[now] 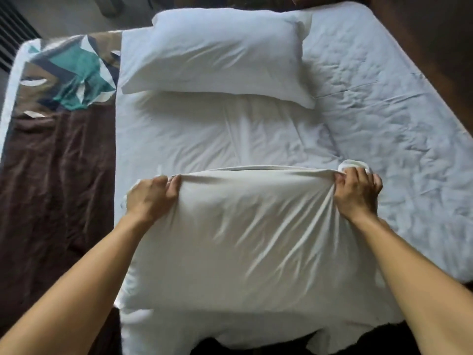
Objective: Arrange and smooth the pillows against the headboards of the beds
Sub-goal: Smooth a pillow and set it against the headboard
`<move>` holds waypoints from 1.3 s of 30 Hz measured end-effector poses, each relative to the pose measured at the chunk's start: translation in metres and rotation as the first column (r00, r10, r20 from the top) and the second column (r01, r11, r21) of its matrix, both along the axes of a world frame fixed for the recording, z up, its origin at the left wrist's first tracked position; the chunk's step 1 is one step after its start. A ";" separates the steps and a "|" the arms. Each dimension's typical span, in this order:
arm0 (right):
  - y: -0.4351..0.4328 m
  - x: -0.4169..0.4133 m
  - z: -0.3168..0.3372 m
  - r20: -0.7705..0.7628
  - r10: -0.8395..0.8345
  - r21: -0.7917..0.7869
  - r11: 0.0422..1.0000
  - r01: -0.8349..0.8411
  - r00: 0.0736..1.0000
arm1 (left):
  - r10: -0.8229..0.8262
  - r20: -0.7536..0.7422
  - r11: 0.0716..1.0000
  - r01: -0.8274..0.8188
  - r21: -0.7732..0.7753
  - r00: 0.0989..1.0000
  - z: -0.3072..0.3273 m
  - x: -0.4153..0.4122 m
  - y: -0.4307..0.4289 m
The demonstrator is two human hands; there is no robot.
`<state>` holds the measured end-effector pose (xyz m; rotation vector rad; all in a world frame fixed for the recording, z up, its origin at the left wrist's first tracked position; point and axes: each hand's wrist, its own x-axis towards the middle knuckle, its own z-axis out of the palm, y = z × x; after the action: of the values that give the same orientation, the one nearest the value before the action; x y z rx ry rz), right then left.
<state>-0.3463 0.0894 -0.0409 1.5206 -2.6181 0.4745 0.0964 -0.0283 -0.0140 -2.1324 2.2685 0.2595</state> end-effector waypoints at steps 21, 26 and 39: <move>0.137 0.108 -0.134 0.082 0.486 0.347 0.804 -0.482 0.870 | 0.235 0.007 0.949 -0.231 0.215 0.972 -0.150 0.036 0.272; 0.161 0.023 -0.136 0.203 -0.073 0.340 0.940 0.000 0.976 | 0.581 0.013 0.764 -0.551 0.335 0.814 -0.154 0.104 0.326; 0.217 0.131 -0.156 -0.109 0.708 0.427 0.667 -0.611 0.697 | -0.299 0.216 0.950 0.311 -0.023 0.929 -0.189 0.050 0.307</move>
<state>-0.2149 0.3066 -0.1969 2.4693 -1.9221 -0.2143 0.1463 0.2784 -0.2026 -1.6948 2.4556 -0.0378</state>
